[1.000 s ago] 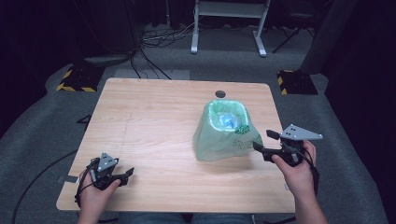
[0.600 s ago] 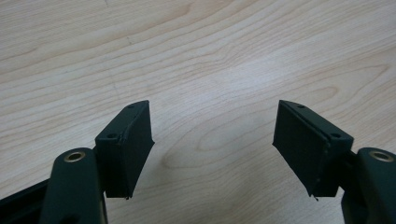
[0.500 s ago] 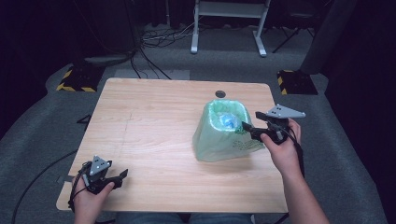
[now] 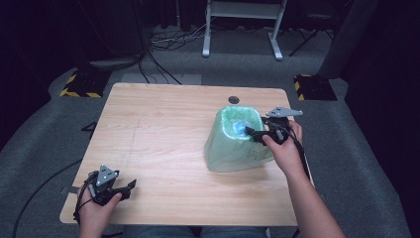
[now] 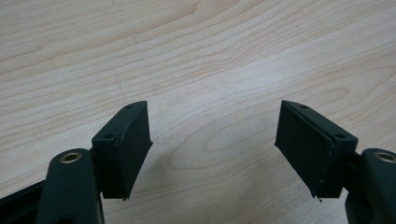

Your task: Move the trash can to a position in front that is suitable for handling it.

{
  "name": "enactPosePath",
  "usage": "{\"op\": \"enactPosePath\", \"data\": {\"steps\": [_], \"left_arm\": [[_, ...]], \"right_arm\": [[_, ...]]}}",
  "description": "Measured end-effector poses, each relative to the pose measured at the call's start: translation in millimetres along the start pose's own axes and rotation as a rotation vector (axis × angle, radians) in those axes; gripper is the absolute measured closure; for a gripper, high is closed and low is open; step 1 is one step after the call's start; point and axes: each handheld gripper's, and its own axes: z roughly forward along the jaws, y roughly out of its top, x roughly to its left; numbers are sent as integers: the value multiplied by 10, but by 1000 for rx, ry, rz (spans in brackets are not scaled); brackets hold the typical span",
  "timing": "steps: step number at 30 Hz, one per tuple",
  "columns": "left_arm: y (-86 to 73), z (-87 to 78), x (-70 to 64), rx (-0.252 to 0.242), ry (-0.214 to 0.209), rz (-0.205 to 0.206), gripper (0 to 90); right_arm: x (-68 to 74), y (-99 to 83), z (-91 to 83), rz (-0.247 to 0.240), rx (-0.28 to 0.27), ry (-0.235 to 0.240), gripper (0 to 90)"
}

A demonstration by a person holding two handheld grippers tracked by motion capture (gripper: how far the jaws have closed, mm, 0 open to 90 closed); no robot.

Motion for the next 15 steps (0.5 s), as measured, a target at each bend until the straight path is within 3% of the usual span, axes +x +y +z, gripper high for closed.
{"op": "enactPosePath", "data": {"steps": [4, 7, 15], "left_arm": [[5, 10, -14, 2, 2, 6, 265], [12, 18, -29, -1, -6, 4, 264], [23, 39, -63, 8, -20, 14, 257]], "right_arm": [[34, -22, 0, 9, -16, 5, 253], [80, -33, -9, 26, -7, 48, 280], [374, -111, -66, 49, -3, 109, 281]]}}
